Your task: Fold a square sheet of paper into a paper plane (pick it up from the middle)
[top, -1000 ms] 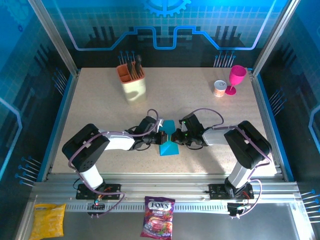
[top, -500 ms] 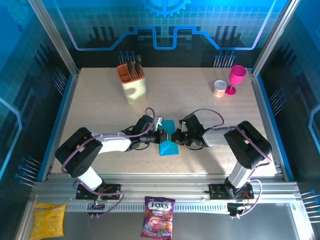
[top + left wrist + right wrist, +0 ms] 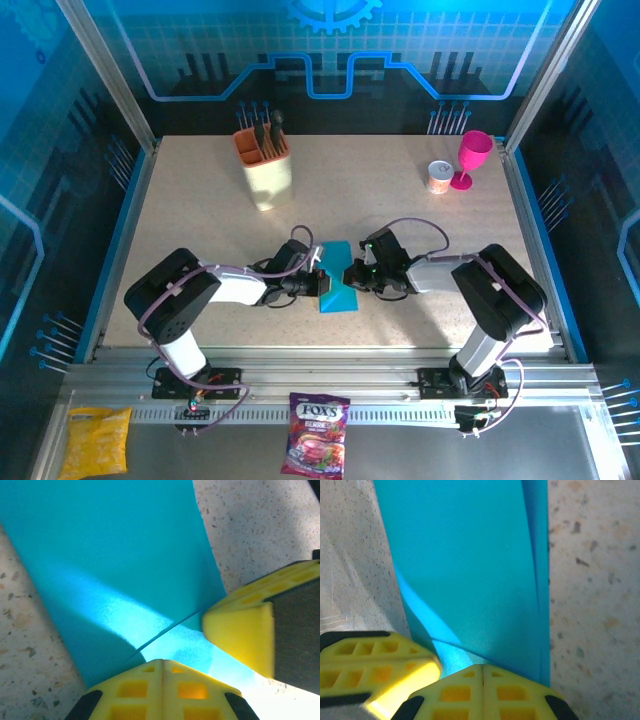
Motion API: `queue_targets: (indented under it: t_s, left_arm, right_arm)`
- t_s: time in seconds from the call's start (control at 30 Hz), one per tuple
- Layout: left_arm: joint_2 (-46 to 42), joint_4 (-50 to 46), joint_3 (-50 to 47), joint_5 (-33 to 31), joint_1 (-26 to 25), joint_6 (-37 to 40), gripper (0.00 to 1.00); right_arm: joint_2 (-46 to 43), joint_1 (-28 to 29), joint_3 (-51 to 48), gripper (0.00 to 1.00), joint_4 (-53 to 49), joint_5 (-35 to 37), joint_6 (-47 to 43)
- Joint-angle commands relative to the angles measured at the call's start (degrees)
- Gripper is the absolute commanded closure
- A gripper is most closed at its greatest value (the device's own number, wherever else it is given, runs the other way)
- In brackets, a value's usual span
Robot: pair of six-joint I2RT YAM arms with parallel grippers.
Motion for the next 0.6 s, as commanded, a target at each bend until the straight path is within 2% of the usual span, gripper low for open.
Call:
queue_targets:
  t_s: [0.0,0.13,0.27,0.37,0.57]
  left_arm:
    - [1.2,1.56,-1.2,-0.67,-0.2,0.22,1.0]
    - [1.21,2.05,-1.78,-0.62,-0.2,0.13,1.0]
    - [1.04,2.32,-1.76,-0.42,-0.44,-0.01,1.0]
    - [0.95,2.33,-1.53,-0.35,-0.85,-0.4,1.0]
    - [0.68,2.69,-1.29,-0.39,-1.49,-1.41,1.0]
  right_arm:
    - [-4.53,0.41,0.28,0.94,-5.77,0.69,-1.68]
    - [-8.51,0.12,-0.19,0.9,-8.96,2.32,-2.71]
    - [-9.87,0.7,-0.87,0.95,-9.01,1.98,-2.47]
    - [-9.76,2.69,-1.0,1.0,-8.15,1.96,-1.81]
    - [-8.15,8.7,-2.68,1.0,-3.59,3.11,1.74]
